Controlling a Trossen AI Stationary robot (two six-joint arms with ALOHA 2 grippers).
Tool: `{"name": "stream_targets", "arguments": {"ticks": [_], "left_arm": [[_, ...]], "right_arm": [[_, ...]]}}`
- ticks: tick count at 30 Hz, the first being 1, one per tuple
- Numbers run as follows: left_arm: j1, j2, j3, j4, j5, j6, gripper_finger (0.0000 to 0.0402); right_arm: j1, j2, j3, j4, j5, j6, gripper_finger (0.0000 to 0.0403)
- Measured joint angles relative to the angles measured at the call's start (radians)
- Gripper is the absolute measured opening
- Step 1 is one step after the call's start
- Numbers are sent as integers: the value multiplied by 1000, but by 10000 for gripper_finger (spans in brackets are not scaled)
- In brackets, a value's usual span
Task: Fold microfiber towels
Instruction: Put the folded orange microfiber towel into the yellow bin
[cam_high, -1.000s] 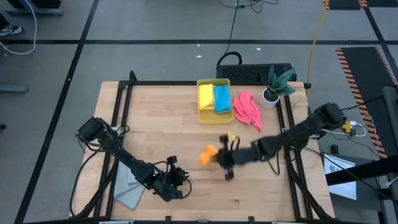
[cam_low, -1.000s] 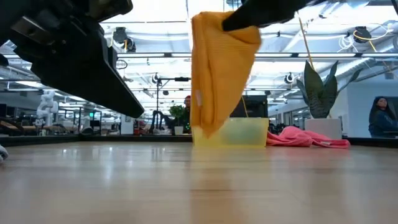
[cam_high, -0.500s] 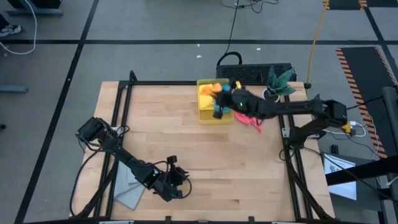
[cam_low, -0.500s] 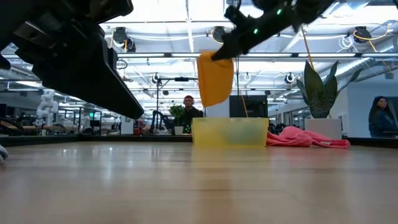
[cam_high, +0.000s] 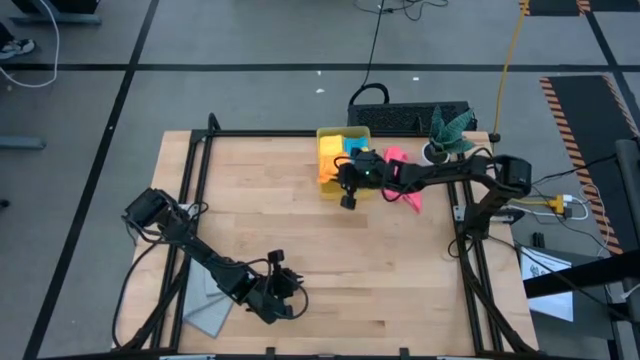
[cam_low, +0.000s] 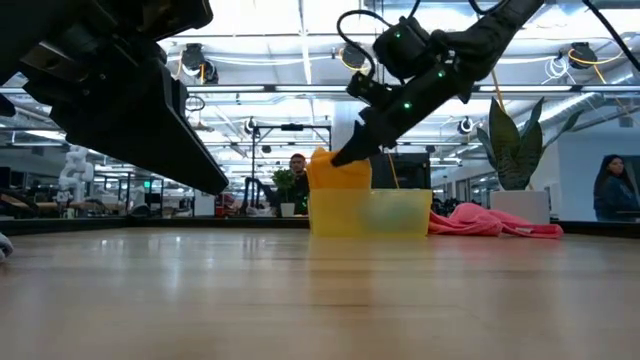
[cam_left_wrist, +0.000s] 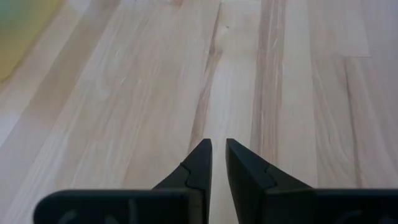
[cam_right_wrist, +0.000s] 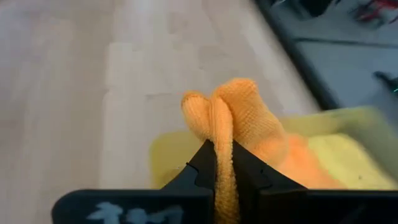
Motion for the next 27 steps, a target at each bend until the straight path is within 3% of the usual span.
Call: {"name": "stream_targets", "arguments": {"ticks": [5, 11, 20, 27], "left_arm": [[0, 0, 0, 4, 0, 1, 51], [0, 0, -1, 5, 0, -1, 51], [0, 0, -1, 17, 0, 2, 51], [2, 0, -1, 23, 0, 7, 51]], "right_arm": [[18, -12, -33, -9, -92, 28, 10], [13, -11, -73, -4, -97, 52, 13], [-9, -11, -153, 137, -101, 39, 53], [-47, -4, -154, 134, -205, 92, 99]]}}
